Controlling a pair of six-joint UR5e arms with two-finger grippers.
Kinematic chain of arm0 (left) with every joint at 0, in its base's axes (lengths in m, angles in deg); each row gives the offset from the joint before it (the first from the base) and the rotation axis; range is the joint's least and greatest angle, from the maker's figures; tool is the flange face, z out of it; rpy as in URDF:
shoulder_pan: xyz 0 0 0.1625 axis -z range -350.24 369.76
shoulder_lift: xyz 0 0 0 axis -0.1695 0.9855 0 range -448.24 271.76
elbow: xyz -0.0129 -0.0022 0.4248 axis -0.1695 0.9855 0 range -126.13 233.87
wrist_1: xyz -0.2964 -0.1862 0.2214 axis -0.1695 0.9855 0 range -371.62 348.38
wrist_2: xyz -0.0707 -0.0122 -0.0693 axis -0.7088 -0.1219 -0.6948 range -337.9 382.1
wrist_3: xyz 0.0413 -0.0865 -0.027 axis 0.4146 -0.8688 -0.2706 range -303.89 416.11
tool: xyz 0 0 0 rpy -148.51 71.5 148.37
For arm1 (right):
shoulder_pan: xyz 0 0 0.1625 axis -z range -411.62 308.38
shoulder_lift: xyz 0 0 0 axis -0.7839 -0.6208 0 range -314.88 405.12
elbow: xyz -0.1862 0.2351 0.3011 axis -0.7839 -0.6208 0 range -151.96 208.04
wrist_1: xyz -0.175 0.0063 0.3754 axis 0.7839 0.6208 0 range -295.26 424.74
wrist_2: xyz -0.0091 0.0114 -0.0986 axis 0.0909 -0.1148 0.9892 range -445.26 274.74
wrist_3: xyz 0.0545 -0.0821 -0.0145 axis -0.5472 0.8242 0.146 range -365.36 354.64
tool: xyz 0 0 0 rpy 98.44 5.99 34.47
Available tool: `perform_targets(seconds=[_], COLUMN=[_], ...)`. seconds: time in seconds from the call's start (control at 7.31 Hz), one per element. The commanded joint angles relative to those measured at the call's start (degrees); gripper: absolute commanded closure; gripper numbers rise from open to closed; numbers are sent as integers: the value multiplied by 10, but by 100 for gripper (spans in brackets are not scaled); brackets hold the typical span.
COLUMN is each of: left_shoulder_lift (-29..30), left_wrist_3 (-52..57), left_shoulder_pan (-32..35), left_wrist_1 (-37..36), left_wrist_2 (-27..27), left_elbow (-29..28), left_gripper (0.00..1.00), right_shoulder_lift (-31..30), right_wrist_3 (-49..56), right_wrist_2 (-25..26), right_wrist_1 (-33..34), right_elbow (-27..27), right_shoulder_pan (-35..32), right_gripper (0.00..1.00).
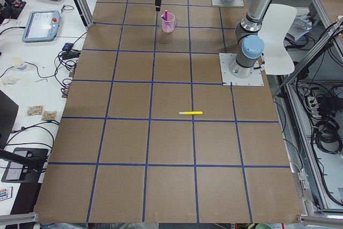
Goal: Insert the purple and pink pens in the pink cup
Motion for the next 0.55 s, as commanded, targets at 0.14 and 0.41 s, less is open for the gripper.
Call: perform_targets(seconds=[0.14, 0.41], left_shoulder_lift=[-2, -4], left_wrist_3=[3, 14], left_shoulder_pan=[-2, -6], left_wrist_1=[20, 23], left_wrist_2=[-2, -2], left_elbow=[-5, -6], left_gripper=[0, 0], right_shoulder_lift=[0, 0], right_wrist_3=[0, 0], right_wrist_2=[-1, 4], right_wrist_1=[0, 0], right_elbow=[2, 0], right_shoulder_pan=[2, 4], right_gripper=[0, 0])
